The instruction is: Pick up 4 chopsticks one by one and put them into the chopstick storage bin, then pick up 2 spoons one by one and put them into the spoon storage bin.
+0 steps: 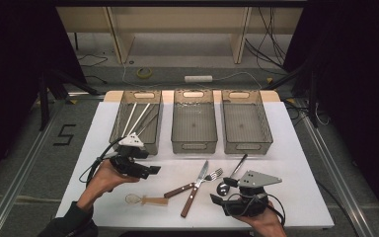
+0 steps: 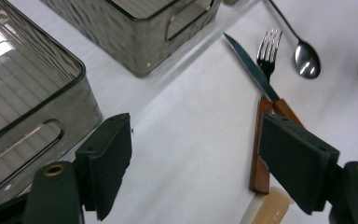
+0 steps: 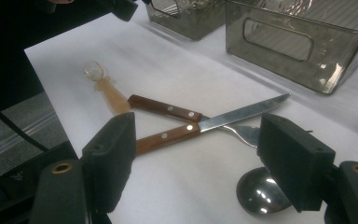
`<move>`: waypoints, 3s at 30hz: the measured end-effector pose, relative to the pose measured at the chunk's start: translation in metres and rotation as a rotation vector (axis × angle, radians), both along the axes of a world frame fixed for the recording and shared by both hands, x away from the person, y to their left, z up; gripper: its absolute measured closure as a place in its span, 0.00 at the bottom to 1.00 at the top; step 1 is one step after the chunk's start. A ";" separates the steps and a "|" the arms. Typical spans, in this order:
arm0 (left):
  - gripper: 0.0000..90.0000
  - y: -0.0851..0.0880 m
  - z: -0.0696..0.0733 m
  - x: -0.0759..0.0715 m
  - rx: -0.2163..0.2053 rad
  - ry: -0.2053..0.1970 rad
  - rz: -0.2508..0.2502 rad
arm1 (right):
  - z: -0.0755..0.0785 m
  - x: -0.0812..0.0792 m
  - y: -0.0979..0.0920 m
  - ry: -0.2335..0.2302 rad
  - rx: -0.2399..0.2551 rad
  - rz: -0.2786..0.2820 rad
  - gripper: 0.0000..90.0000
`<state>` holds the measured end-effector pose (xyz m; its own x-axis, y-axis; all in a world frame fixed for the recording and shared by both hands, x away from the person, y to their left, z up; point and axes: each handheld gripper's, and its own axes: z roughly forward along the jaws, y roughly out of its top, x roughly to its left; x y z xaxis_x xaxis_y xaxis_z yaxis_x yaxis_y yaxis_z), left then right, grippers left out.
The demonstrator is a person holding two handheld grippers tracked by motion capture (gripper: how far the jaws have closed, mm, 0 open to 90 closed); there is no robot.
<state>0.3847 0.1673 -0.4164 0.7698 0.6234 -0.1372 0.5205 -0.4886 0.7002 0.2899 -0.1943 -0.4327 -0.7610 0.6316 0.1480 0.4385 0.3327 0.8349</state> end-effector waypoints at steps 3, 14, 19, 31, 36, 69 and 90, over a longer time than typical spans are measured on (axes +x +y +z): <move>0.27 -0.002 -0.001 -0.003 0.005 0.005 -0.018 | 0.000 0.000 -0.001 0.001 0.004 -0.001 0.33; 0.27 -0.012 -0.001 -0.017 0.044 0.004 -0.068 | -0.001 0.001 -0.002 -0.004 -0.004 -0.001 0.33; 0.27 -0.015 -0.004 -0.023 0.063 0.014 -0.095 | -0.001 0.001 -0.003 -0.004 0.000 0.000 0.33; 0.27 -0.022 -0.013 -0.036 0.127 0.038 -0.147 | -0.001 0.001 -0.002 -0.002 -0.002 0.004 0.33; 0.27 -0.023 -0.018 -0.040 0.175 0.048 -0.169 | -0.001 0.001 -0.002 -0.001 0.000 0.005 0.32; 0.29 -0.026 -0.043 -0.046 0.359 0.085 -0.248 | -0.001 0.001 -0.001 0.009 -0.010 0.014 0.32; 0.52 -0.030 -0.050 -0.051 0.443 0.052 -0.336 | -0.001 0.000 0.006 0.009 -0.035 0.036 0.32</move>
